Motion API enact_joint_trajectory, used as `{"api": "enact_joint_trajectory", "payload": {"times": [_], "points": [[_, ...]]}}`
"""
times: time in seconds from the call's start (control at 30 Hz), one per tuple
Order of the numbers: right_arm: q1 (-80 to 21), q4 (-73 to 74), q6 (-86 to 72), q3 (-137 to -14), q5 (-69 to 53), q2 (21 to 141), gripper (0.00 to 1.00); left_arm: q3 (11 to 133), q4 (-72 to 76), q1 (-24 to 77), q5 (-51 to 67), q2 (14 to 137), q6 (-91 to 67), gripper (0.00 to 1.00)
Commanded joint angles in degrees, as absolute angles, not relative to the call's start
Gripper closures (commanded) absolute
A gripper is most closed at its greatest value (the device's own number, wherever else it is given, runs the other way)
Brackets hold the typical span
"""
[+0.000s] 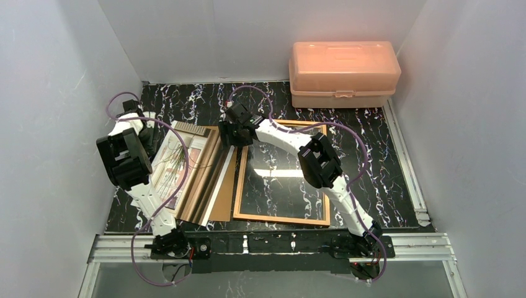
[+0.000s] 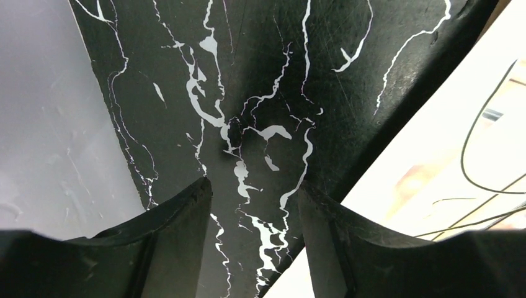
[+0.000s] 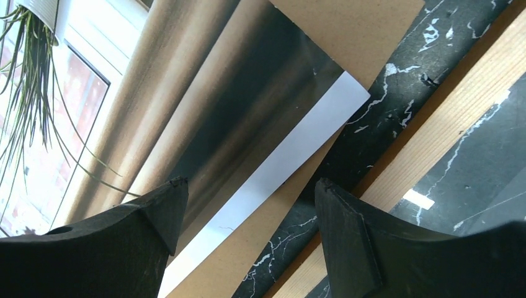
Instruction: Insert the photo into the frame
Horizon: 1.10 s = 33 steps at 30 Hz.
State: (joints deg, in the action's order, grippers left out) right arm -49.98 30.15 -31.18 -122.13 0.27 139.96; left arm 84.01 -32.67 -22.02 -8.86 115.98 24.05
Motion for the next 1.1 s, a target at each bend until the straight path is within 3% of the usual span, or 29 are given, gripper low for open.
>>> {"api": "enact_joint_trajectory", "payload": {"times": [0.0, 0.17, 0.5, 1.07], "points": [[-49.0, 31.8, -31.9, -123.7, 0.5, 141.2, 0.17, 82.3, -32.7, -22.0, -8.4, 116.5, 23.9, 0.49], [-48.1, 29.6, -35.4, -122.6, -3.7, 142.0, 0.17, 80.4, -31.7, -21.1, -8.2, 117.7, 23.7, 0.55], [-45.9, 17.1, -42.8, -115.9, -11.3, 139.7, 0.17, 79.2, -33.2, -19.5, -4.8, 118.9, 22.0, 0.77], [-44.4, 5.9, -46.9, -106.3, -13.5, 135.1, 0.17, 77.1, -32.8, -19.3, -2.7, 119.0, 23.1, 0.87]]}}
